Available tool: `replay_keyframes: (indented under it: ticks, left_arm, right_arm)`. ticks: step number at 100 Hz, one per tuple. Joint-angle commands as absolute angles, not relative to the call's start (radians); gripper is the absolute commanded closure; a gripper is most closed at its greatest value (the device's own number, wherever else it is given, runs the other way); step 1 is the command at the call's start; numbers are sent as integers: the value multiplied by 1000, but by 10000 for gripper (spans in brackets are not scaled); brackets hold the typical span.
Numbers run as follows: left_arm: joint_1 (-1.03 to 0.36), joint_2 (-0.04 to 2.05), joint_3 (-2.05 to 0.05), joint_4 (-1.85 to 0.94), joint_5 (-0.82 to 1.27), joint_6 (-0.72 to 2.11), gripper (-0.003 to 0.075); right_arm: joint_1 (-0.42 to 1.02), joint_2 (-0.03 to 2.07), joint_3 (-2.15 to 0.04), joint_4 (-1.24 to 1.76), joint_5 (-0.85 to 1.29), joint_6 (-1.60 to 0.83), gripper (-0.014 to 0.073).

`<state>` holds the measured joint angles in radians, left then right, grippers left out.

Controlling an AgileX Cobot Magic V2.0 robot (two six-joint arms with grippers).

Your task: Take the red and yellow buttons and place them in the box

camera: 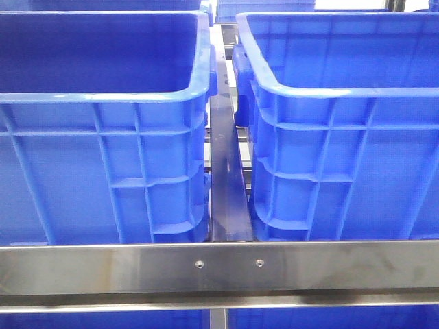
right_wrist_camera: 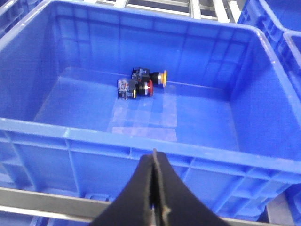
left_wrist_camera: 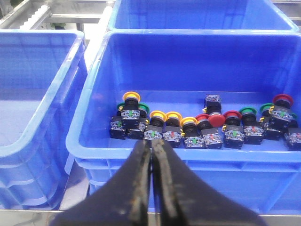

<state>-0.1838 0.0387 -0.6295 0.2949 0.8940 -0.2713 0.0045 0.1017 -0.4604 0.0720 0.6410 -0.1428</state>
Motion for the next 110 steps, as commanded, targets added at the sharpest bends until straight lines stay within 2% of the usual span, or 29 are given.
replay_keyframes:
  ticks: [1,28,74,110]
  left_arm:
    - [-182,54,-652,305,816,-280,739]
    - [-182,54,-652,305,816,-280,739]
    - [-182,54,-652,305,816,-280,739]
    - [-182,54,-652,305,816,-280,739]
  right_arm:
    - [5,104,-461,59,478,-144,662]
    - [5,-36,-231,35,188,-144,662]
    - [5,-31,26,25,-113,-113,662]
    - [5,-31,28,25,-118,-99,662]
